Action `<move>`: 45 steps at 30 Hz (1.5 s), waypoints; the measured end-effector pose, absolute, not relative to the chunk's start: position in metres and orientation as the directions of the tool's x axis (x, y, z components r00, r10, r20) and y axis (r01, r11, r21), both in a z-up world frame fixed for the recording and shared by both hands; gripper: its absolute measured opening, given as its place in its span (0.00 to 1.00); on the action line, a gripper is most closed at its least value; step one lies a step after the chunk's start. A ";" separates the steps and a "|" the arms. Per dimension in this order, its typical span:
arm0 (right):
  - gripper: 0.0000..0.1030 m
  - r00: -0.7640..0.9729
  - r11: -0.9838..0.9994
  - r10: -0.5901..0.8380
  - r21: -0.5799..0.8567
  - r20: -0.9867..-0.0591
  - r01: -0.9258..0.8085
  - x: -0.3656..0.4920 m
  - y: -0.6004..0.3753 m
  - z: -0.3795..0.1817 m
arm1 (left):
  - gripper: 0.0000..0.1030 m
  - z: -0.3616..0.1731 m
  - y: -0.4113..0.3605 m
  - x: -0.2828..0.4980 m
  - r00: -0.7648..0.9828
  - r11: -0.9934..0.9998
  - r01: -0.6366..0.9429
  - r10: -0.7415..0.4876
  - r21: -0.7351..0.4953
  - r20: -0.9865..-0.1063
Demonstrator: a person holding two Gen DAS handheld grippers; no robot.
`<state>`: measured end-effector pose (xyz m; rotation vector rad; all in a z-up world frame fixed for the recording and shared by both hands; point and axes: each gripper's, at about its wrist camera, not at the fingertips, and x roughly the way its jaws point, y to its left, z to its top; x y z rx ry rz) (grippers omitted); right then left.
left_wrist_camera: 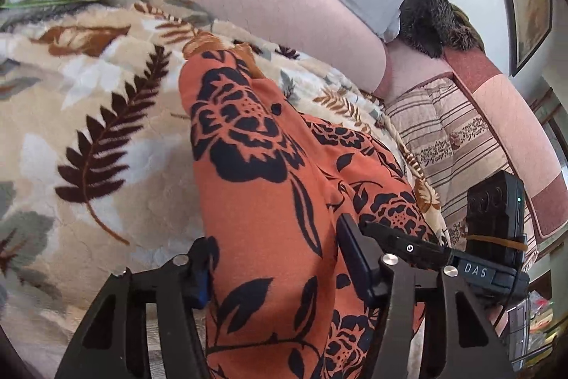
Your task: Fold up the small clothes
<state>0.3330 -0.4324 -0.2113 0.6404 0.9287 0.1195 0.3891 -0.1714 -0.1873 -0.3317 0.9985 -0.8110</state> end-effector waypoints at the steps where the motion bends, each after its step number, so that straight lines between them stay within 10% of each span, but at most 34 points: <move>1: 0.44 0.619 0.816 0.354 0.555 -0.701 0.163 0.330 -0.431 -0.206 | 0.55 -0.182 -0.167 0.389 0.298 0.666 0.449 -0.740 -0.596 -0.602; 20: 0.44 0.744 0.780 0.406 0.626 -0.531 0.020 0.284 -0.371 -0.129 | 0.54 -0.102 -0.096 0.336 0.469 0.719 0.514 -0.692 -0.468 -0.549; 45: 0.44 0.704 0.759 0.389 0.640 -0.594 0.121 0.205 -0.325 -0.166 | 0.54 -0.153 -0.071 0.273 0.419 0.793 0.451 -0.594 -0.410 -0.687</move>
